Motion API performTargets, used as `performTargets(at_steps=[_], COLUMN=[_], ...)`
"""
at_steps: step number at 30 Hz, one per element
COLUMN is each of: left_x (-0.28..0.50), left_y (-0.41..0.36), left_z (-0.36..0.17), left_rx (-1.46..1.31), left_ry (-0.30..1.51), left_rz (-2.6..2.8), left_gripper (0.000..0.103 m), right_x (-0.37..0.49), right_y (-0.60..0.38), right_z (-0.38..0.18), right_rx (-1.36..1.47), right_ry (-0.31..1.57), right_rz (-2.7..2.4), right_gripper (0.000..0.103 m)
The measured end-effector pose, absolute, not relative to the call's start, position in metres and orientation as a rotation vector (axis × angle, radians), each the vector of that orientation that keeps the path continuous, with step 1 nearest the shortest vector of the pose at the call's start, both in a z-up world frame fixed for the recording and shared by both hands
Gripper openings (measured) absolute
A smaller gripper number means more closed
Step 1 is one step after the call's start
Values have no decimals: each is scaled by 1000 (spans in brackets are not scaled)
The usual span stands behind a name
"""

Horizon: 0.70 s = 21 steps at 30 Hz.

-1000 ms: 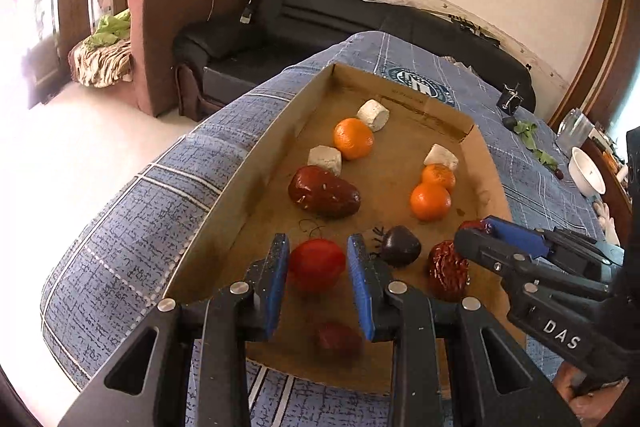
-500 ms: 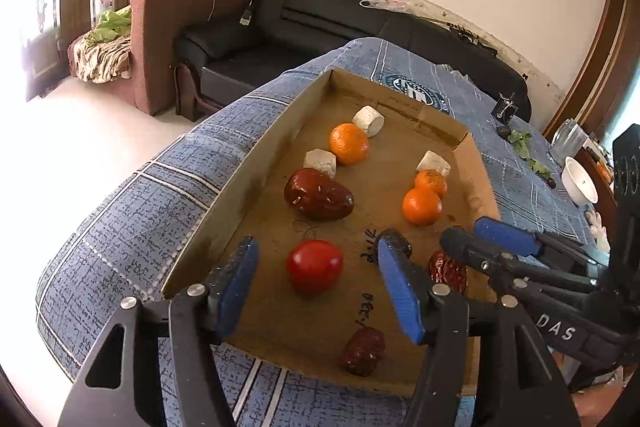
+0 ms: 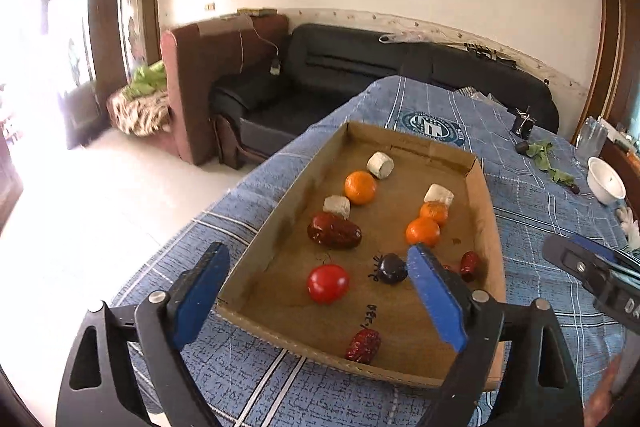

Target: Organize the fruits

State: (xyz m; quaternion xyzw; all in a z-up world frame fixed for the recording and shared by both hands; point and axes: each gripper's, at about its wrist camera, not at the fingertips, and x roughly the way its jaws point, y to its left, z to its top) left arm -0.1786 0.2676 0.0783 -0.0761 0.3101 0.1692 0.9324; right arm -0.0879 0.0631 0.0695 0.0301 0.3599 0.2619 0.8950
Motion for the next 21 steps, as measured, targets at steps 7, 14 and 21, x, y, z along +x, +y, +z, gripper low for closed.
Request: performTargets(at_steps=[7,14,21], left_x=[-185,-202,-220], left_y=[244,222,203], left_z=[90,104,122], left_rx=[-102,-49,-21], left_ry=[608,535,434], left_rz=[349,353,359], left_gripper=[92,94,100], right_x=[-116,-134,-144], right_y=[42,34,19], right_z=[68,68,74], right_rx=[36,29,62], right_ry=[714,692,671], right_rz=[488,483,471], right_gripper=[77,79,82])
